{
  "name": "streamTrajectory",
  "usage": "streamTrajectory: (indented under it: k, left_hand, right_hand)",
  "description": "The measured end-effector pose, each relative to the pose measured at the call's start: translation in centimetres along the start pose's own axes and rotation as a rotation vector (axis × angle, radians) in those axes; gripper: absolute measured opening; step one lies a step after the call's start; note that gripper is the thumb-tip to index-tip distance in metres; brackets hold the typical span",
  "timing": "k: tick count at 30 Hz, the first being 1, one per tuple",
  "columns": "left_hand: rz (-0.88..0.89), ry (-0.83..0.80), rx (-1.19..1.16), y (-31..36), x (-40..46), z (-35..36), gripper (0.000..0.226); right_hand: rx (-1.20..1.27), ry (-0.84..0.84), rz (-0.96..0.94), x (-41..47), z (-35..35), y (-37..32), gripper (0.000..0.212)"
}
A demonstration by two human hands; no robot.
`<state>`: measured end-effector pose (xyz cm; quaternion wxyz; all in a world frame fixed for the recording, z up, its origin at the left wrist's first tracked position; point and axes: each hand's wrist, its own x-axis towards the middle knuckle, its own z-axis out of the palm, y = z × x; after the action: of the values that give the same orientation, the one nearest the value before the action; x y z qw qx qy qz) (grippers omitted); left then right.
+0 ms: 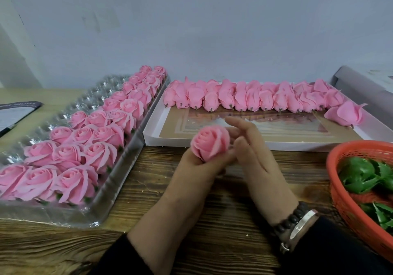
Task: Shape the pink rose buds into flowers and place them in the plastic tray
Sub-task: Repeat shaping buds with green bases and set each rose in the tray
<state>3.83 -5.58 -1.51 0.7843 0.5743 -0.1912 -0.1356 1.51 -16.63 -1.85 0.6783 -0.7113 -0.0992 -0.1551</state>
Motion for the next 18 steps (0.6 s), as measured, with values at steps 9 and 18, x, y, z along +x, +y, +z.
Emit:
streamTrajectory:
  k: [9,18]
  left_hand:
    - [-0.085,0.185,-0.34,-0.2,0.4,0.1,0.014]
    - [-0.098,0.183,-0.269,-0.2,0.5,-0.4,0.019]
  right_hand:
    - [-0.387,-0.008,0.013,-0.1,0.8,1.0,0.016]
    - [-0.528,-0.085,0.013,0.1,0.6,1.3,0.007]
